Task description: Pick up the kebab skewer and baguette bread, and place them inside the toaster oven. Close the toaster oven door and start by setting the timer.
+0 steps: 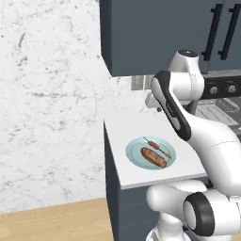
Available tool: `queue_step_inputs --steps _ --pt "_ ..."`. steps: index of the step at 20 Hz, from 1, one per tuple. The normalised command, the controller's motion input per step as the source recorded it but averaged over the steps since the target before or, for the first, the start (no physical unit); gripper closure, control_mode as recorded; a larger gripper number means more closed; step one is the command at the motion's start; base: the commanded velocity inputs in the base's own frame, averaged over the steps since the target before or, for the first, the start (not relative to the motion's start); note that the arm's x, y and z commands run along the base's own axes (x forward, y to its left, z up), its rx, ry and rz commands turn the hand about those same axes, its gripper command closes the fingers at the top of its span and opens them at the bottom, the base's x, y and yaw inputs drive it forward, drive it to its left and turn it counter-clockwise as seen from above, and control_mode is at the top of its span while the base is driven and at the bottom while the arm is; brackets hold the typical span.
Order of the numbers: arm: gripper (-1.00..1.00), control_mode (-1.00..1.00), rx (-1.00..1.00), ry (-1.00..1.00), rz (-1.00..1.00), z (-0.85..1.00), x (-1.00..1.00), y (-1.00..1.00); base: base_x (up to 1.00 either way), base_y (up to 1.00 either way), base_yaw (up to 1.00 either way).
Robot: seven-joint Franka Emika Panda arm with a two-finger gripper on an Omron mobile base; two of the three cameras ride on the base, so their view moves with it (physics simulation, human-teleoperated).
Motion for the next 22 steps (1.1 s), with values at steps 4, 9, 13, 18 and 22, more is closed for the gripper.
queue_step_inputs --steps 4,9,13,18,22 --pt "-1.0 1.0 0.0 0.0 0.0 0.0 0.0 0.0 0.01 -0.11 0.0" --pt "-1.0 1.0 0.0 0.0 0.0 0.0 0.0 0.0 0.11 -0.52 0.0" --pt "-1.0 1.0 0.0 0.0 0.0 0.0 0.0 0.0 0.17 -0.46 0.0" --pt "-1.0 1.0 0.0 0.0 0.0 0.0 0.0 0.0 0.4 -0.17 0.0" --pt "-1.0 1.0 0.0 0.0 0.0 0.0 0.0 0.0 0.48 -0.13 -0.02"
